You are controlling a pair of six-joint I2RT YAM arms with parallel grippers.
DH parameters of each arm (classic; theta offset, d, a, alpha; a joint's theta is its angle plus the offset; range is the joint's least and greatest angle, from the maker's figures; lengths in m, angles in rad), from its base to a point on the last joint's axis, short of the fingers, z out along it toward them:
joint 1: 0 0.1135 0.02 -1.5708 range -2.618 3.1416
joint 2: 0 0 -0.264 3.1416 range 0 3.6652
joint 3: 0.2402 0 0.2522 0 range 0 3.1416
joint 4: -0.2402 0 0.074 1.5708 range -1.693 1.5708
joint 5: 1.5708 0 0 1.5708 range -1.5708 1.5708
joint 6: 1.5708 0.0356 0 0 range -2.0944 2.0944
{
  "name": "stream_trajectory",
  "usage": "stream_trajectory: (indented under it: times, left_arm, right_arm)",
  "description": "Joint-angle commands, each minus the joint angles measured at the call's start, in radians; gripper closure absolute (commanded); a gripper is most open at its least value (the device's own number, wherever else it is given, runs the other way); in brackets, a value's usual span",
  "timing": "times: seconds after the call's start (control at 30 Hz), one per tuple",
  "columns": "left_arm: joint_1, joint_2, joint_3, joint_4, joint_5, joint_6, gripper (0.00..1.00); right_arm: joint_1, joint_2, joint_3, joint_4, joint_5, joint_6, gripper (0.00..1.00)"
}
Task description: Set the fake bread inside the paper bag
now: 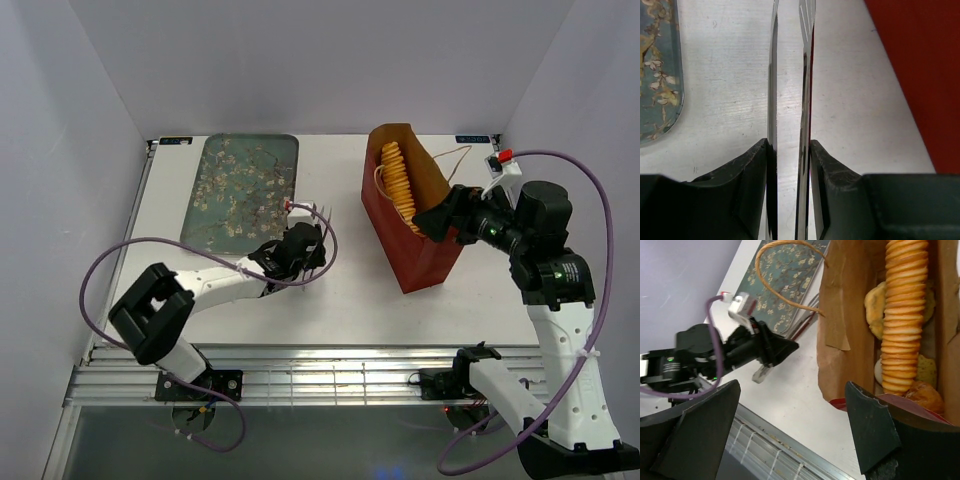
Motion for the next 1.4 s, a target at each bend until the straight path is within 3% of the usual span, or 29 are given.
stream_trajectory:
  times: [0.0, 0.23, 0.5, 0.53, 0.57, 0.67, 0.8, 1.03, 1.17, 1.37]
  left_arm:
    - [-0.002, 0.082, 0.016, 0.138, -0.056, 0.008, 0.53]
    - [-0.003, 0.257, 0.072, 0.201, -0.073, 0.002, 0.50]
    - [-0.002, 0.308, 0.064, 0.212, -0.073, -0.037, 0.38]
    - [-0.003, 0.305, 0.060, 0.212, -0.076, -0.038, 0.36]
    - [-0.002, 0.300, 0.055, 0.213, -0.078, -0.038, 0.20]
    - [-0.003, 0.282, 0.046, 0.212, -0.098, -0.026, 0.04]
    - [-0.002, 0.247, 0.053, 0.204, -0.111, 0.011, 0.02]
    - [-0.002, 0.052, 0.075, 0.100, -0.093, 0.010, 0.02]
    - [-0.003, -0.165, 0.072, 0.023, -0.043, -0.001, 0.02]
    - [0.011, -0.410, 0.023, -0.101, 0.135, -0.069, 0.02]
  right_arm:
    - [0.003, -0.035, -0.004, 0.047, -0.088, 0.024, 0.10]
    - [0.003, -0.067, -0.022, 0.015, -0.089, 0.002, 0.10]
    - [0.003, -0.081, -0.039, -0.001, -0.082, -0.018, 0.09]
    - [0.003, -0.082, -0.041, -0.001, -0.080, -0.019, 0.09]
    - [0.003, -0.084, -0.042, -0.001, -0.082, -0.021, 0.09]
    - [0.003, -0.082, -0.056, 0.005, -0.088, -0.022, 0.09]
    - [0.003, -0.087, -0.078, 0.012, -0.092, -0.022, 0.09]
    - [0.003, -0.098, -0.110, -0.002, -0.074, -0.042, 0.10]
    - [0.003, -0.089, -0.136, -0.022, -0.081, -0.057, 0.10]
    - [0.004, -0.093, -0.162, -0.082, -0.019, -0.082, 0.10]
